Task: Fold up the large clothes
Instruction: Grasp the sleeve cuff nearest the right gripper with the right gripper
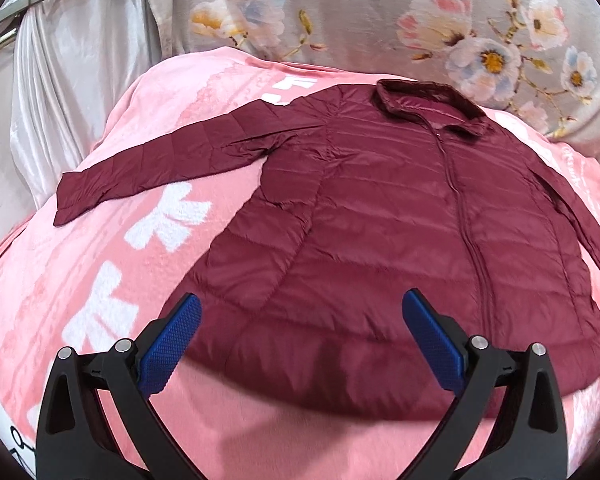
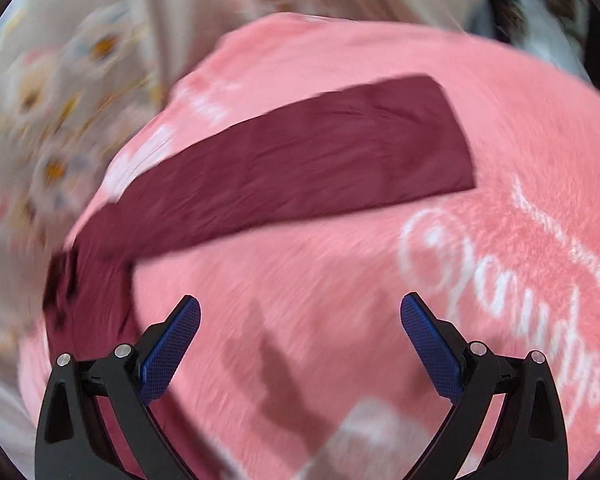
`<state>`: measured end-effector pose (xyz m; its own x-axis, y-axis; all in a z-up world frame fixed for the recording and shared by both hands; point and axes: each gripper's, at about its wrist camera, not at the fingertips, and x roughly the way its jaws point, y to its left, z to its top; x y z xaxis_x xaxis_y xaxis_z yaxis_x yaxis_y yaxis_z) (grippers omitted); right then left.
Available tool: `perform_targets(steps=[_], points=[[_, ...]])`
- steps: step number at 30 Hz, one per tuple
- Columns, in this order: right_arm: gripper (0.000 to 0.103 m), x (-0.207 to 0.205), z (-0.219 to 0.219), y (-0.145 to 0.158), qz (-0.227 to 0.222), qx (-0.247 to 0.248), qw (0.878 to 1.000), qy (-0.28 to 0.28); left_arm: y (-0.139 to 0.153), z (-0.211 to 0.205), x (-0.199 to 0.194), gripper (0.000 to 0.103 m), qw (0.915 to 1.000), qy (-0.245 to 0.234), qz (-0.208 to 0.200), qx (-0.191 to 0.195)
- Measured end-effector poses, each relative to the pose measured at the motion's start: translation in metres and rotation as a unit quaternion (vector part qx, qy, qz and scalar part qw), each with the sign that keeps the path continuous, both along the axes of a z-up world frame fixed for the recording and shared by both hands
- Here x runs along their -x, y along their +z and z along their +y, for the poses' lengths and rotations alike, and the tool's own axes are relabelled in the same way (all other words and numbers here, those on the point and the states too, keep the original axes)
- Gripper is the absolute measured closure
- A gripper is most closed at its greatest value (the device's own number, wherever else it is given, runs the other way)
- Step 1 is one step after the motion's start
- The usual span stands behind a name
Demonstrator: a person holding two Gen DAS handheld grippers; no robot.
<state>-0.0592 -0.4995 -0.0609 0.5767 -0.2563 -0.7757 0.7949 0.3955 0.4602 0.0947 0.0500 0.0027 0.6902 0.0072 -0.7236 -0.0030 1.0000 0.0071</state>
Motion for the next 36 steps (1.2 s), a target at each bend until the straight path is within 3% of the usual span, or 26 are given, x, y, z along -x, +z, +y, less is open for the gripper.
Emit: perform_targets(steps=[3,6,8,9,11,13,16,20,24,27,31,36], points=[[0.005,0.001,-0.025,-0.01,-0.006,-0.007,0.999,-0.039,-0.005,0.006,-0.013,0.005,0.9999,0.01,-0.002,0.002],[0.008,-0.006,-0.039,-0.008,0.001,0.021,0.998,-0.062,-0.008,0.011,-0.024,0.005,0.9997,0.023,-0.005,-0.003],[0.033,-0.013,-0.047,-0.007,0.013,0.04,0.997,-0.066,-0.011,0.013,-0.031,0.005,0.9996,0.029,-0.002,-0.005],[0.041,-0.018,-0.052,-0.006,0.016,0.046,0.997,-0.066,-0.012,0.014,-0.034,0.005,0.9996,0.029,0.0,-0.006],[0.075,-0.027,-0.063,-0.006,0.019,0.054,0.996,-0.071,-0.014,0.016,-0.041,0.005,0.9993,0.036,0.005,-0.01],[0.091,-0.035,-0.069,0.0,0.019,0.069,0.995,-0.074,-0.016,0.019,-0.048,0.005,0.9992,0.037,0.015,-0.009],[0.096,-0.059,-0.068,0.028,0.001,0.107,0.992,-0.061,-0.019,0.025,-0.06,0.005,0.9984,0.048,0.031,-0.007],[0.097,-0.115,-0.02,0.094,-0.057,0.182,0.981,0.03,-0.017,0.031,-0.071,0.005,0.9976,0.062,0.027,-0.016],[0.097,-0.187,0.068,0.142,-0.119,0.223,0.95,0.181,-0.013,0.039,-0.083,0.005,0.9967,0.076,0.02,-0.021],[0.097,-0.241,0.151,0.151,-0.147,0.222,0.913,0.31,-0.01,0.046,-0.09,0.005,0.9961,0.085,0.019,-0.015],[0.097,-0.29,0.249,0.124,-0.147,0.192,0.865,0.44,-0.01,0.055,-0.095,0.005,0.9953,0.094,0.02,-0.009],[0.097,-0.311,0.328,0.064,-0.107,0.149,0.823,0.537,-0.017,0.066,-0.102,0.005,0.9945,0.1,0.032,0.004]])
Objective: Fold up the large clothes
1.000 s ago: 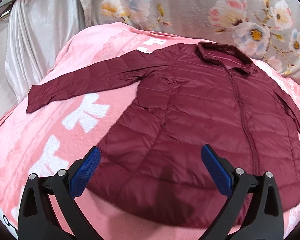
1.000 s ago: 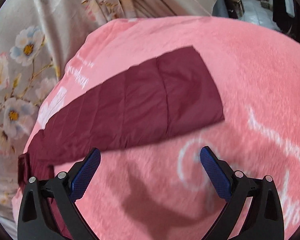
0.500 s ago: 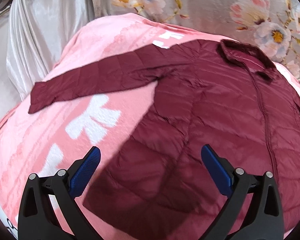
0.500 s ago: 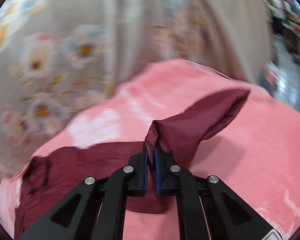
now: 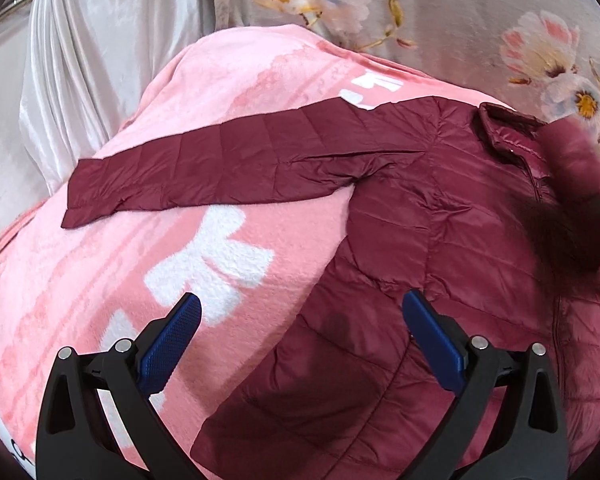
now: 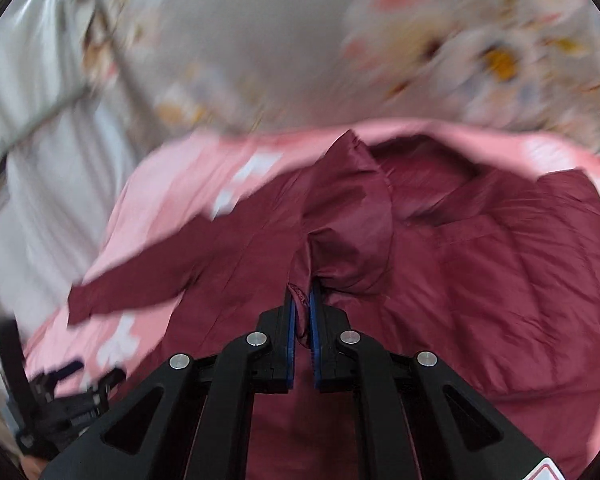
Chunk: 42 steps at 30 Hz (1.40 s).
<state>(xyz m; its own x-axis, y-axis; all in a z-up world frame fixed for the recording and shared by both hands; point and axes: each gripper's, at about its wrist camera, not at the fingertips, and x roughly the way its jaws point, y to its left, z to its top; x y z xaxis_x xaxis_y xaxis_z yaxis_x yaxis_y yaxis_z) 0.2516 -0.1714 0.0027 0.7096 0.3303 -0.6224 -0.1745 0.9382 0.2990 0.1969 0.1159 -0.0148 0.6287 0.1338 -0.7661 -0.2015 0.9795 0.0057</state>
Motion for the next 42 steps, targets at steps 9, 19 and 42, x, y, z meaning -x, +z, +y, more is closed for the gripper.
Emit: perform_targets(steps=[9,19,42], points=[[0.043,0.03,0.04,-0.048,0.043,-0.002,0.998,0.048,0.002,-0.007,-0.023,0.005,0.9916,-0.046,0.008,0.121],[0.038,0.086,-0.089,-0.033,0.019,-0.041,0.989,-0.138,-0.035,-0.061,-0.071,0.005,0.957,-0.09,0.086,0.262],[0.101,0.034,-0.226,-0.038,-0.006,-0.06,0.947,-0.316,-0.012,-0.059,-0.096,0.101,0.9729,-0.121,0.026,0.195]])
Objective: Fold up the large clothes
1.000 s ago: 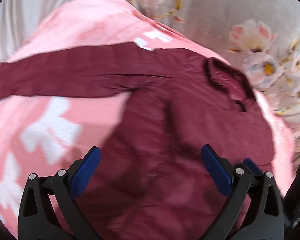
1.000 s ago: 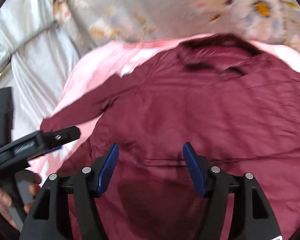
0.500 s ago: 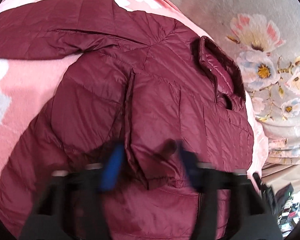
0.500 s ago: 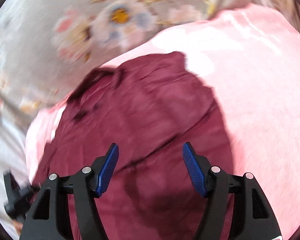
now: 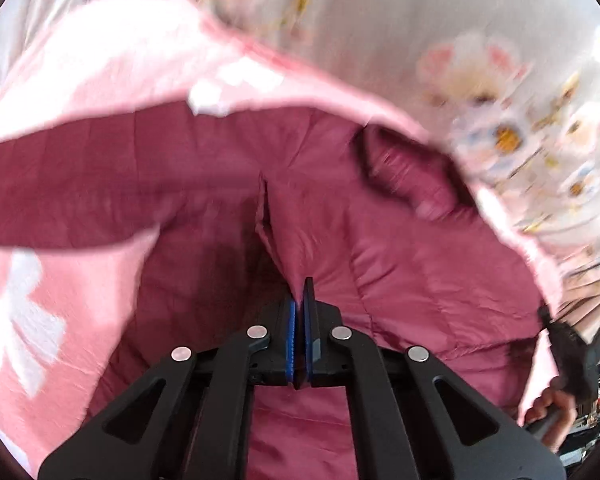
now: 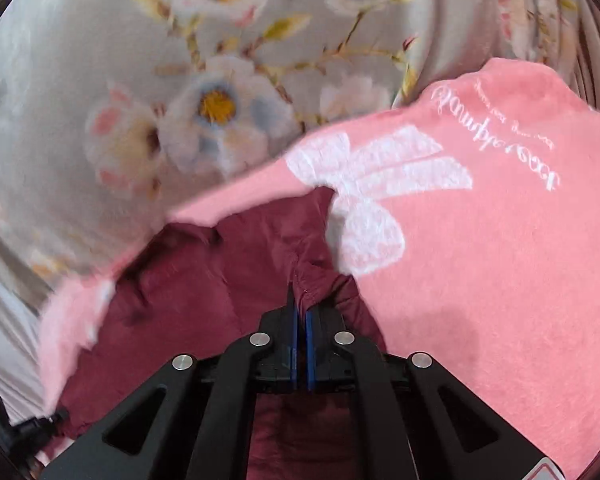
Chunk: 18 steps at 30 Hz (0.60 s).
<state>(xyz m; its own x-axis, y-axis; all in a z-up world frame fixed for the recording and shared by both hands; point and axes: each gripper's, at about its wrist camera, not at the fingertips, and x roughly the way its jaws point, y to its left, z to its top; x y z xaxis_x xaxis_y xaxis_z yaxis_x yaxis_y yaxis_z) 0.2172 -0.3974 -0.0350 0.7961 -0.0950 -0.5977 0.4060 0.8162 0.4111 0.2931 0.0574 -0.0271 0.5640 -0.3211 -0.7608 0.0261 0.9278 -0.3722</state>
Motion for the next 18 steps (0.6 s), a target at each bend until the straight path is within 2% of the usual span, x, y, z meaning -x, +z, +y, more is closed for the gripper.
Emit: perform_targets(steps=[3,5,9,11,12,13,14,16,18], points=[[0.101,-0.011,-0.009,-0.039,0.063,-0.027,0.998,0.003,-0.041,-0.002,-0.005,0.101,0.999,0.001,0.045,-0.006],[0.101,-0.014,-0.01,-0.055,0.077,-0.045,0.996,0.008,-0.044,-0.001,-0.002,0.101,0.9995,0.0,0.032,-0.006],[0.1,-0.018,-0.006,-0.056,0.085,-0.038,0.996,0.01,-0.044,-0.003,-0.003,0.099,0.9996,-0.002,0.022,-0.018],[0.091,-0.014,0.0,-0.049,0.094,-0.022,0.995,0.007,-0.041,-0.002,0.0,0.096,0.9996,-0.002,0.02,-0.02],[0.089,-0.008,0.004,-0.043,0.095,-0.01,0.995,0.002,-0.037,0.001,0.003,0.093,0.9995,0.001,0.017,-0.025],[0.084,0.0,0.009,-0.035,0.091,0.001,0.996,-0.001,-0.03,0.004,0.007,0.084,0.9991,0.007,0.01,-0.039],[0.079,0.009,0.013,-0.029,0.083,0.015,0.996,-0.003,-0.024,0.003,0.013,0.069,0.9987,0.013,0.002,-0.05],[0.073,0.028,0.027,-0.011,0.062,0.05,0.997,-0.008,-0.003,0.008,0.025,0.056,0.9964,0.034,-0.03,-0.072],[0.074,0.036,0.042,0.001,0.042,0.063,0.997,0.011,0.016,0.009,0.032,0.056,0.9947,0.047,-0.052,-0.075]])
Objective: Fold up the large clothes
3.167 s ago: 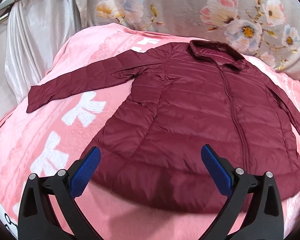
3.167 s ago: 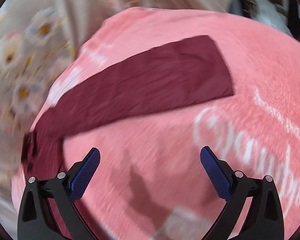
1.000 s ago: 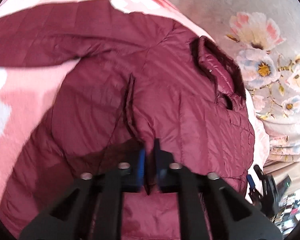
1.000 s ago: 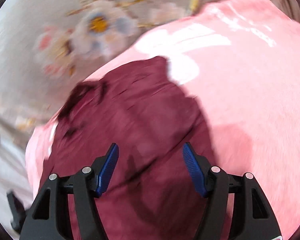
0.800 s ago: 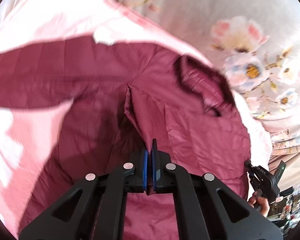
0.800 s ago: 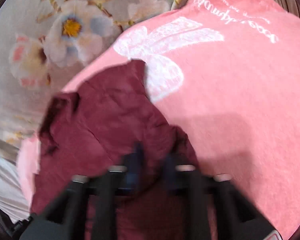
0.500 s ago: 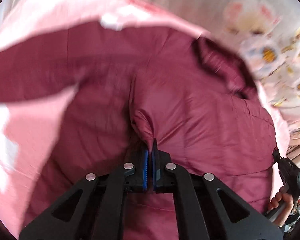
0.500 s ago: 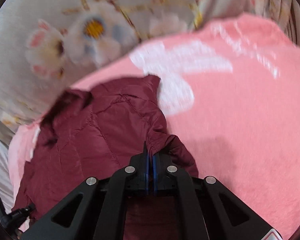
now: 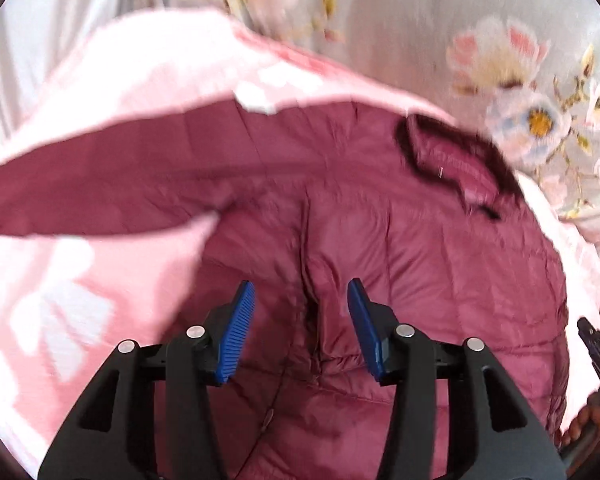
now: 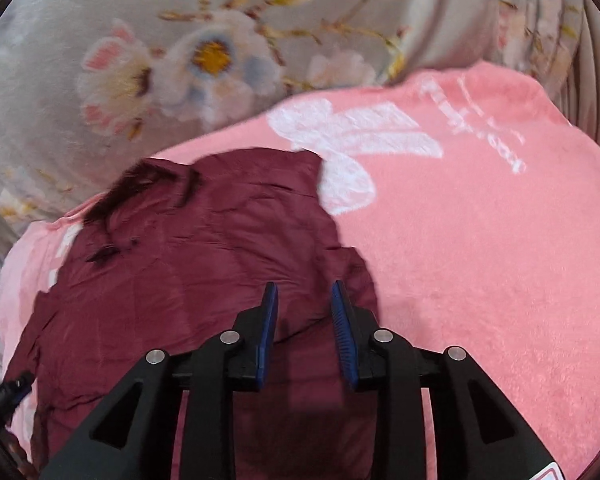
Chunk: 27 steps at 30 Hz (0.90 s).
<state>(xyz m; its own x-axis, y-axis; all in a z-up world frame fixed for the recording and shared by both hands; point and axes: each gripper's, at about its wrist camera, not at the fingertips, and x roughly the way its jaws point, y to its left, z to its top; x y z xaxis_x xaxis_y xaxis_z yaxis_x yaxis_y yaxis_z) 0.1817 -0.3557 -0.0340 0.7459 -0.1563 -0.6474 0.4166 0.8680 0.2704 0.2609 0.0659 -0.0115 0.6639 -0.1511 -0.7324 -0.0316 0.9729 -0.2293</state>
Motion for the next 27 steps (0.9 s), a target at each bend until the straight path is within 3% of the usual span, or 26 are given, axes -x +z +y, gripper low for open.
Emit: perform_targets(steps=[4,7,10,15,23,27], points=[[0.075,-0.009,0.051,0.014,0.0,0.028,0.997,0.077,0.027,-0.022,-0.001,0.056,0.9974,-0.045,-0.014,0.054],[0.076,-0.026,0.092,0.009,0.014,0.032,0.99,0.139,0.024,-0.051,-0.003,0.056,0.9955,-0.081,-0.007,0.048],[0.076,-0.038,0.116,-0.006,0.038,0.043,0.984,0.167,-0.003,-0.082,-0.009,0.057,0.9936,-0.106,0.024,0.03],[0.076,-0.047,0.129,-0.04,0.088,0.053,0.978,0.179,-0.044,-0.099,-0.01,0.057,0.9918,-0.111,0.063,0.013],[0.077,-0.045,0.132,-0.052,0.089,0.065,0.979,0.174,-0.055,-0.112,0.006,0.056,0.9928,-0.109,0.015,-0.046],[0.077,-0.045,0.137,-0.053,0.091,0.086,0.977,0.172,-0.055,-0.112,0.007,0.056,0.993,-0.108,0.011,-0.046]])
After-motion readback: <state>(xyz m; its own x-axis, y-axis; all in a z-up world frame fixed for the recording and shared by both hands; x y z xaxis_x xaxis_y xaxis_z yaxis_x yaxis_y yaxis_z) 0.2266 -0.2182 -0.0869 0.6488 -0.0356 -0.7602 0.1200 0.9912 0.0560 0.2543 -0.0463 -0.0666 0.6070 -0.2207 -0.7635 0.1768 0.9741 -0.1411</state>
